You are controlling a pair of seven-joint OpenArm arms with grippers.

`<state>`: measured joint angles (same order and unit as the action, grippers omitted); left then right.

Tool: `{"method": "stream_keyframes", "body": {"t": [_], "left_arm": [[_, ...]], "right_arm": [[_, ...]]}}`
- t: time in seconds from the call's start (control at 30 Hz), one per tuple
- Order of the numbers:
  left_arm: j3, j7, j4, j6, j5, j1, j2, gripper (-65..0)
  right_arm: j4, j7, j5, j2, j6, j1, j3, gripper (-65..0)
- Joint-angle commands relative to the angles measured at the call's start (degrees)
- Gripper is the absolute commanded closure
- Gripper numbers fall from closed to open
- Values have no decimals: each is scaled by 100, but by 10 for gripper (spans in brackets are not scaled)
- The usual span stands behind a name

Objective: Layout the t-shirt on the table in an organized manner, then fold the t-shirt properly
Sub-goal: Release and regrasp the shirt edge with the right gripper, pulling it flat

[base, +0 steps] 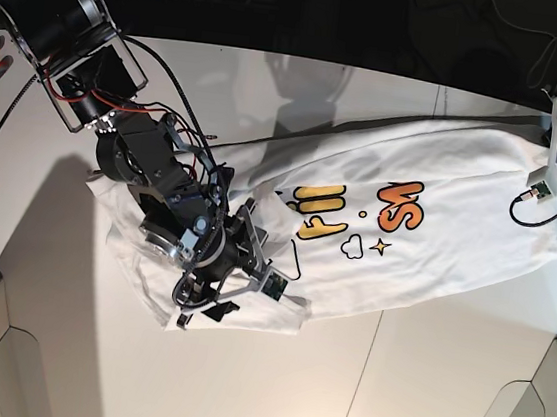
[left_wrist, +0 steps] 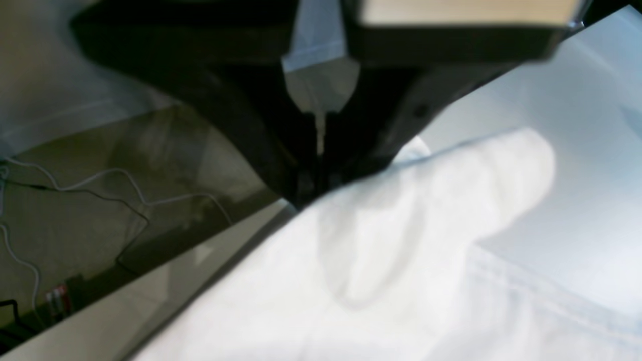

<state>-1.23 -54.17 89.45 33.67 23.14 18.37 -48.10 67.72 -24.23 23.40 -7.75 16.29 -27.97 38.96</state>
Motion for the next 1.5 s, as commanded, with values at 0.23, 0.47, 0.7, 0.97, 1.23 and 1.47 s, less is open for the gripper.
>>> {"method": "stream_keyframes", "body": {"t": [0.23, 0.47, 0.7, 0.97, 1.23, 1.47], "left_arm": [[55, 20, 48, -26, -31, -44, -127, 0], [55, 15, 48, -372, -605, -44, -127, 0], [55, -90, 50, -962, -1025, -44, -129, -285], [55, 133, 315, -2284, -2586, -44, -129, -284], [55, 802, 326, -2979, -2835, -44, -48, -26], [55, 962, 326, -2264, -1565, -44, 632, 0]], "right_arm": [[-938, 61, -155, 267, 323, -428, -28, -343], [-1019, 39, -153, 144, 232, -391, -31, -343], [-896, -330, -157, 140, -164, -391, -31, -342], [317, -894, -369, -389, -481, -391, -74, -340], [876, -1945, -966, -682, -793, -385, -1727, -212], [879, -2400, -3436, -667, 424, 59, -3766, 0]]}}
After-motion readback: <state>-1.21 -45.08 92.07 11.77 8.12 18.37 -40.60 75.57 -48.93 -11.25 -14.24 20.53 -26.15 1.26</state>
